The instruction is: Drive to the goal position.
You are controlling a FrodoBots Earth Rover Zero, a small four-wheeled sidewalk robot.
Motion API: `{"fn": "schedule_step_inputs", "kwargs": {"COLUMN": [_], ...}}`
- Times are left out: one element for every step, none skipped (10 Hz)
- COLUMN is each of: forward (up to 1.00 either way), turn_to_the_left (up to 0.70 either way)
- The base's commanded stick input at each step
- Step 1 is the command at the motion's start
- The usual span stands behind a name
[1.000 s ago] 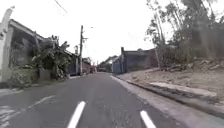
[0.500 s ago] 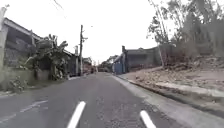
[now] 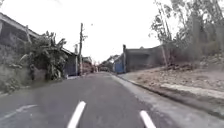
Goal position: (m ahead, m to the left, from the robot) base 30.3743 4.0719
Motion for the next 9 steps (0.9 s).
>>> {"fn": "schedule_step_inputs", "kwargs": {"forward": [0.85, 0.85, 0.85, 0.85, 0.85, 0.85, 0.85, 0.85, 0.85], "turn_to_the_left": [0.00, 0.00, 0.00, 0.00, 0.00, 0.00, 0.00, 0.00, 0.00]}}
